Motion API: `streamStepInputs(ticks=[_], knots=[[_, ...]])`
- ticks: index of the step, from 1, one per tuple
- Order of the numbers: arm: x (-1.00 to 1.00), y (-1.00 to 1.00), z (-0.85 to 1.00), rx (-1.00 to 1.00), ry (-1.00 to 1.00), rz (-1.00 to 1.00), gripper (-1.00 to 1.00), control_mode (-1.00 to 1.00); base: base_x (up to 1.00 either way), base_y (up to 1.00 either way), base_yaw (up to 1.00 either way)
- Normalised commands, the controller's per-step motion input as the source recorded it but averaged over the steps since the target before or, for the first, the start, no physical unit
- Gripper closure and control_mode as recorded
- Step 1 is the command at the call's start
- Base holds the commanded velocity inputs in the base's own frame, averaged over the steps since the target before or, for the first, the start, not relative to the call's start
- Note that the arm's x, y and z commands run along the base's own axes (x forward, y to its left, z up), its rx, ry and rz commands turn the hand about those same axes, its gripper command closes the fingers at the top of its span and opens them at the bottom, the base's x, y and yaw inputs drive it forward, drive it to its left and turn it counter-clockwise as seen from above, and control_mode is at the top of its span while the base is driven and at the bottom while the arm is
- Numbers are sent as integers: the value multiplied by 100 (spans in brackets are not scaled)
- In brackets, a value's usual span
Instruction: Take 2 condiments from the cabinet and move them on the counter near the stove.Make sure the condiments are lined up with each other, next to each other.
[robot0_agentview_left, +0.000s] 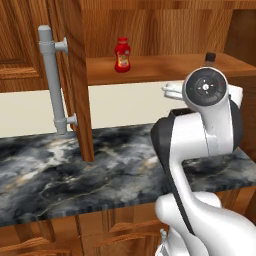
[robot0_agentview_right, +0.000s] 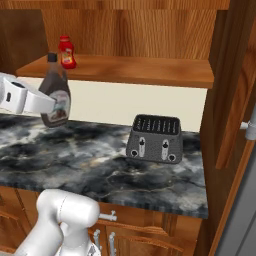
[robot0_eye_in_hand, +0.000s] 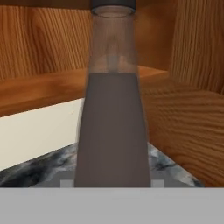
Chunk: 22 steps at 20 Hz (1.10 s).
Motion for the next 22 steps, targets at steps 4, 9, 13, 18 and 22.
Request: streamStepInputs(ticks=[4, 9, 13, 18, 22], knots=[[4, 15, -25, 0, 3, 7, 100, -100, 0, 0, 0], [9, 8, -8, 0, 5, 2, 100, 100, 0, 0, 0], [0, 0, 0, 0, 0, 0, 100, 100, -78, -6, 0], [0, 0, 0, 0, 0, 0, 100, 100, -100, -1, 0], [0, 0, 0, 0, 0, 0, 100, 100, -90, 0, 11]])
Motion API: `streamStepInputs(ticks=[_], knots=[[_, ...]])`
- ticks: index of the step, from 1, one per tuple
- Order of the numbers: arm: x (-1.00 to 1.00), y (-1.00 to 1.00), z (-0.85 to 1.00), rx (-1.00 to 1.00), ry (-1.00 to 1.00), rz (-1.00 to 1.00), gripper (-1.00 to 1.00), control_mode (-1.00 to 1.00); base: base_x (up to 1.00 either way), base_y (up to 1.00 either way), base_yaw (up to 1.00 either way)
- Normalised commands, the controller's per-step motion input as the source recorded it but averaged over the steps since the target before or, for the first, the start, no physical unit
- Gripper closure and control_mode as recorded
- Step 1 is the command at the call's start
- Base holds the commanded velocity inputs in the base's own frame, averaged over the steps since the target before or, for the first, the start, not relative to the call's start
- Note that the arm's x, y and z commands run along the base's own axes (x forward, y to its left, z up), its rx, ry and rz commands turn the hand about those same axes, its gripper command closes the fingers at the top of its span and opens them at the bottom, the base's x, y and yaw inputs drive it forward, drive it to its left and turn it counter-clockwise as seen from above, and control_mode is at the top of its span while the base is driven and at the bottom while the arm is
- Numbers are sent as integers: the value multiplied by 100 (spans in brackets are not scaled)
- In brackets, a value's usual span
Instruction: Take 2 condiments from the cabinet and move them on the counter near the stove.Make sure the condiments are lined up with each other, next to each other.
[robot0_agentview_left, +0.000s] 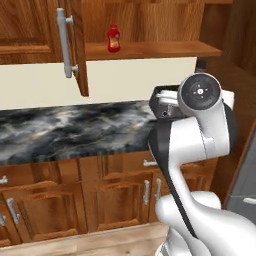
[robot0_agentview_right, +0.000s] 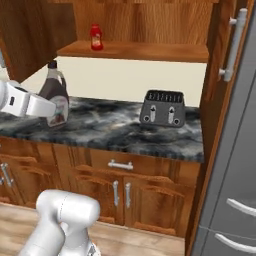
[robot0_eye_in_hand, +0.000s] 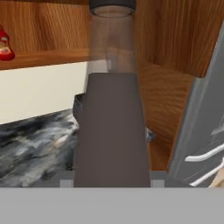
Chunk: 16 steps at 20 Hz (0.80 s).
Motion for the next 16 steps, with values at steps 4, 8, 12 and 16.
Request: streamStepInputs(ticks=[4, 8, 12, 16], knots=[[0, 0, 0, 0, 0, 0, 100, 100, -19, 5, 58], [0, 0, 0, 0, 0, 0, 100, 100, 0, 1, 74], [0, 0, 0, 0, 0, 0, 100, 100, -1, 0, 76], [0, 0, 0, 0, 0, 0, 100, 100, -1, 0, 76]])
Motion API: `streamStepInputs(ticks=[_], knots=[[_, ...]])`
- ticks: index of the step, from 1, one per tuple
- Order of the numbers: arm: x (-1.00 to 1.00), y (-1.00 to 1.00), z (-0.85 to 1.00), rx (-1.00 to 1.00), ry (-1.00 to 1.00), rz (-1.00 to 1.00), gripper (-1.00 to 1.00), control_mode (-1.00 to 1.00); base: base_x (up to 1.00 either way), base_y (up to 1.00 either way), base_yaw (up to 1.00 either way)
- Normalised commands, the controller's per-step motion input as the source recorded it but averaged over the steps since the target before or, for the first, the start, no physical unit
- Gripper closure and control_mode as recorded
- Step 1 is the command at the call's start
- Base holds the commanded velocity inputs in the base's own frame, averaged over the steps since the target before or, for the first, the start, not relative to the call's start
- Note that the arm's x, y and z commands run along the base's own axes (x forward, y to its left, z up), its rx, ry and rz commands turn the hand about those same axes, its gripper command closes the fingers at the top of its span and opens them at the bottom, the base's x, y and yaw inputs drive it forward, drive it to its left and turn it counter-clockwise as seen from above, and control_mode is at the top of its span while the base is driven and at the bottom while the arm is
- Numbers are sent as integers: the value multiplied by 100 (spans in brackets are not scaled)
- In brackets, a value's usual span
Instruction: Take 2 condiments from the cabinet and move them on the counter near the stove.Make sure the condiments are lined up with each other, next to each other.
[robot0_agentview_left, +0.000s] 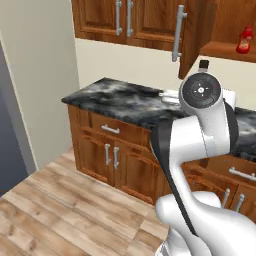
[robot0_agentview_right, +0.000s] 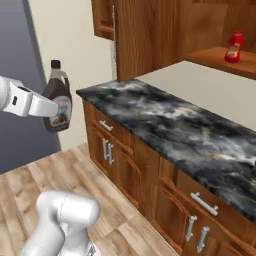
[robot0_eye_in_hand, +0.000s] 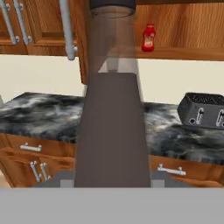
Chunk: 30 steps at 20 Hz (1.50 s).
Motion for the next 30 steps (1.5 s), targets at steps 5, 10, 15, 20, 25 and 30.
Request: streamStepInputs(ticks=[5, 10, 15, 20, 25, 30], knots=[[0, 0, 0, 0, 0, 0, 100, 100, 0, 0, 74], [0, 0, 0, 0, 0, 0, 100, 100, 0, 0, 74], [0, 0, 0, 0, 0, 0, 100, 100, 0, 1, 75], [0, 0, 0, 0, 0, 0, 100, 100, 0, 0, 75], [0, 0, 0, 0, 0, 0, 100, 100, 0, 0, 75], [0, 0, 0, 0, 0, 0, 100, 100, 0, 0, 74]])
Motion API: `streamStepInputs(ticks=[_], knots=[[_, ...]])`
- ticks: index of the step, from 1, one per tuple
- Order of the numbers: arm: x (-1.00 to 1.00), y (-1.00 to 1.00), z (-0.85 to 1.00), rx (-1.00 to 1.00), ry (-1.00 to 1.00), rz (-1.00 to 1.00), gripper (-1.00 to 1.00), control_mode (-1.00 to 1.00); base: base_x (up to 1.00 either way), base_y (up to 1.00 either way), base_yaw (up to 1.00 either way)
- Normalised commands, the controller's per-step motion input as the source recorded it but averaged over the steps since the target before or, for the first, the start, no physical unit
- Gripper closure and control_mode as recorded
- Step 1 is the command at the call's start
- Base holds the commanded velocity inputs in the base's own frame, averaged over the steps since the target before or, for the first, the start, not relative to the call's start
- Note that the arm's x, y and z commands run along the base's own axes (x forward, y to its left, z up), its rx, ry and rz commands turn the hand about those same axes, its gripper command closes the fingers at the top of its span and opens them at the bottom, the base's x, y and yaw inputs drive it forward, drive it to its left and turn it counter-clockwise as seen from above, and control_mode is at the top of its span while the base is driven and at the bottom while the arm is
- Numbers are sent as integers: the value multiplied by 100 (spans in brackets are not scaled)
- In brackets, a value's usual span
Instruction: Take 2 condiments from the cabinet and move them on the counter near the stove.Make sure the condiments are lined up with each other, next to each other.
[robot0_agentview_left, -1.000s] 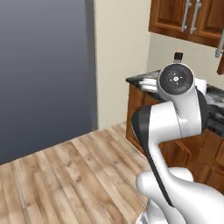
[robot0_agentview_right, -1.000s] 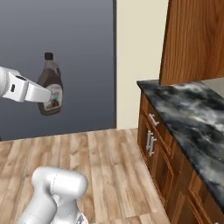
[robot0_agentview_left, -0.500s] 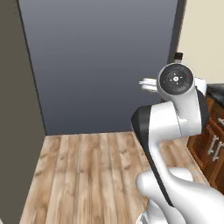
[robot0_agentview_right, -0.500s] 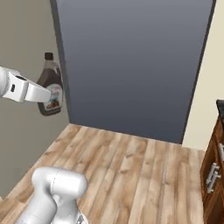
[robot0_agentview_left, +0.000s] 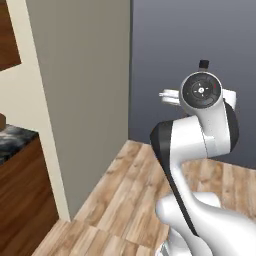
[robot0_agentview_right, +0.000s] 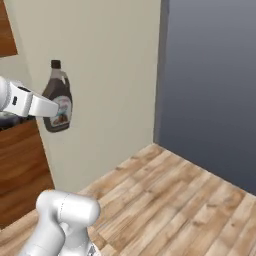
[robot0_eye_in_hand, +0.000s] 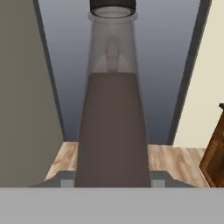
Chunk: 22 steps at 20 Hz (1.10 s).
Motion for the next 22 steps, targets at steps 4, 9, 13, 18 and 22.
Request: streamStepInputs(ticks=[4, 9, 13, 18, 22], knots=[[0, 0, 0, 0, 0, 0, 100, 100, 0, 0, 73], [0, 0, 0, 0, 0, 0, 100, 100, 0, 0, 72], [0, 0, 0, 0, 0, 0, 100, 100, 0, 14, 67], [0, 0, 0, 0, 0, 0, 100, 100, 0, 61, 36], [0, 0, 0, 0, 0, 0, 100, 100, 0, 100, 10]])
